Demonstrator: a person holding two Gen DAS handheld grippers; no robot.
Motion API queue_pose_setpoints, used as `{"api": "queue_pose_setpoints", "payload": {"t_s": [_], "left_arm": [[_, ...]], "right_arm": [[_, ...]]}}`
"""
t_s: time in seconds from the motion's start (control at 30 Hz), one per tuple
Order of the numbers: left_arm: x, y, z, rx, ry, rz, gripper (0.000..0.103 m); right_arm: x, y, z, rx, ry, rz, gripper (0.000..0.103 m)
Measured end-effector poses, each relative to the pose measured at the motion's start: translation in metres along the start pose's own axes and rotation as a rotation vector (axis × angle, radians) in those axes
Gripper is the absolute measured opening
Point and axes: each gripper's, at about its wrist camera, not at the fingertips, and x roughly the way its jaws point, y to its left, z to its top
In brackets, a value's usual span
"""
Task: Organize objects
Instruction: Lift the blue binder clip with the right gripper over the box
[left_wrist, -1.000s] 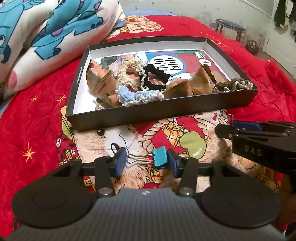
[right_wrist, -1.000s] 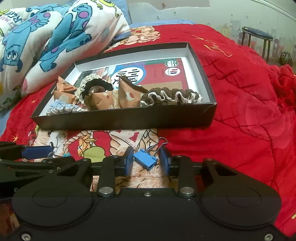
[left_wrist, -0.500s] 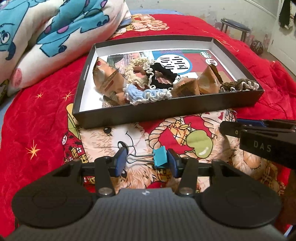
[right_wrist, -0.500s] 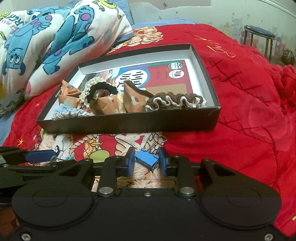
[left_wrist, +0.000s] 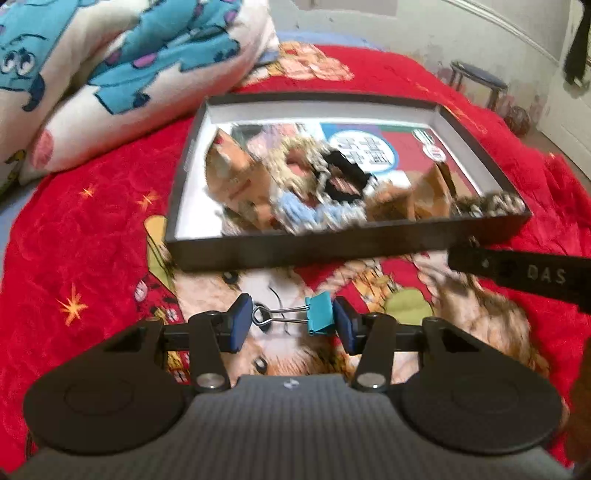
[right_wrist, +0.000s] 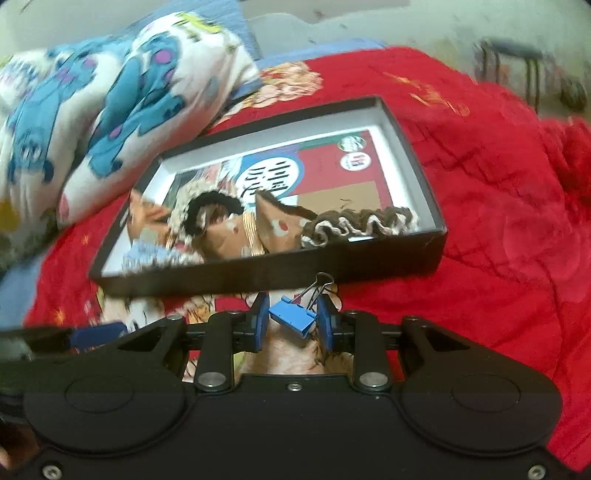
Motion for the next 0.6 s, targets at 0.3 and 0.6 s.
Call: {"api": "queue_pose_setpoints", "payload": {"t_s": [0.3, 0.6], "left_arm": [[-0.006, 0.011, 0.005, -0.045, -0.053, 0.024, 0.052], [-0.020, 0.011, 0.008, -0.067, -0.164, 0.055, 0.052]], "right_arm": [[-0.007, 0.024, 0.002, -0.029, 0.022, 0.023, 0.027], [-0.045, 0.027, -0.002, -0.055, -0.004, 0.029, 0.027]]}}
